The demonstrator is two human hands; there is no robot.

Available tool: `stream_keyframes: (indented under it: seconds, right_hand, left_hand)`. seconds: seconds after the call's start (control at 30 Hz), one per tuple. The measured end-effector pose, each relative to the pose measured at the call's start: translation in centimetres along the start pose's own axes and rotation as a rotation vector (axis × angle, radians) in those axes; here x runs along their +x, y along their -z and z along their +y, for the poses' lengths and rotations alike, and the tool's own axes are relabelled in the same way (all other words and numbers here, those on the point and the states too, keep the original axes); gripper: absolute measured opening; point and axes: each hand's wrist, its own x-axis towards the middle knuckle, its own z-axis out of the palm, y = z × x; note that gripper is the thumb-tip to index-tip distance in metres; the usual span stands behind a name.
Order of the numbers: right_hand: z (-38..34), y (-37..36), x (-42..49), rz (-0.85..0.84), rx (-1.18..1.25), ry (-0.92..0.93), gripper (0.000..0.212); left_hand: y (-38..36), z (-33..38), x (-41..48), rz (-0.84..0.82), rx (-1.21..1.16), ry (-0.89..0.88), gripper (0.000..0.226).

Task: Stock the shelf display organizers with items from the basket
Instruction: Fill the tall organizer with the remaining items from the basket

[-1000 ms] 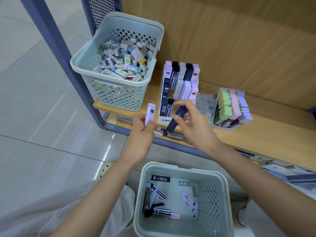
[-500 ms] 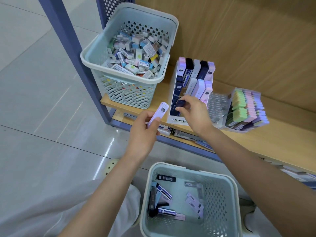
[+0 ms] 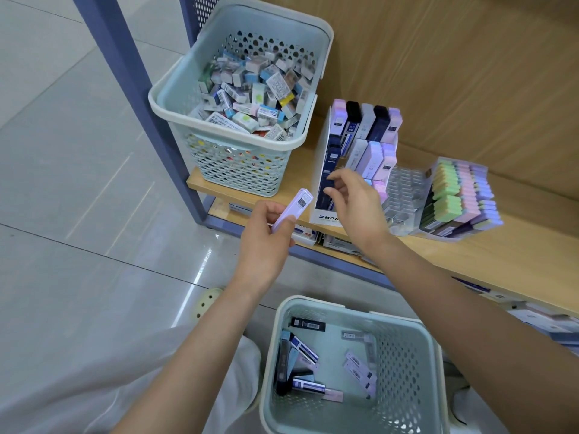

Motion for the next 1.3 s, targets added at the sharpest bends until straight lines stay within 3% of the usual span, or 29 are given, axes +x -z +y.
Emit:
stream_keyframes:
  seconds: [0.3, 0.5, 0.67, 0.73, 0.83, 0.9, 1.03, 1.23, 1.3]
  right_hand:
    - [0.5, 0.3, 0.0, 0.003, 0.012, -0.033, 0.014]
    - [0.7, 0.4, 0.0, -0.073, -0.221, 0.094, 0.019]
    - [0.7, 0.6, -0.5, 0.014, -0.346, 0.270, 0.011]
    - [0.7, 0.9, -0.9, 0.007, -0.292, 0.267, 0.021]
    - [0.0, 2.3, -2.5, -0.037, -0.006, 0.126, 0.035]
    - [-0.8, 3.7, -4.1, -0.121, 0.129, 0.130, 0.041]
    - [-1.9, 5.3, -7.5, -0.289, 0.175, 0.158, 0.042]
    - [-3.5, 7.3, -9.4, -0.273, 0.395, 0.018, 0.074]
    - [-3.5, 8.1, -9.7, -0.231, 0.397, 0.023, 0.074]
  left_hand:
    - [0.0, -0.1, 0.1, 0.006, -0.002, 0.015, 0.015]
    - [-0.1, -0.2, 0.2, -0.016, 0.019, 0.014, 0.015]
    - [-0.2, -0.3, 0.1, -0.028, 0.029, 0.001, 0.014]
    - [-0.3, -0.3, 0.1, -0.037, 0.034, -0.008, 0.013]
    - [-0.1, -0.3, 0.0, -0.067, 0.100, -0.077, 0.016]
    - [0.1, -0.1, -0.3, -0.102, 0.193, -0.139, 0.020]
    - [-0.8, 0.7, -1.2, -0.141, 0.258, -0.199, 0.033]
    - [-3.3, 2.5, -3.2, -0.195, 0.216, -0.380, 0.030]
    - [-3.9, 3.2, -3.6, -0.207, 0.248, -0.462, 0.022]
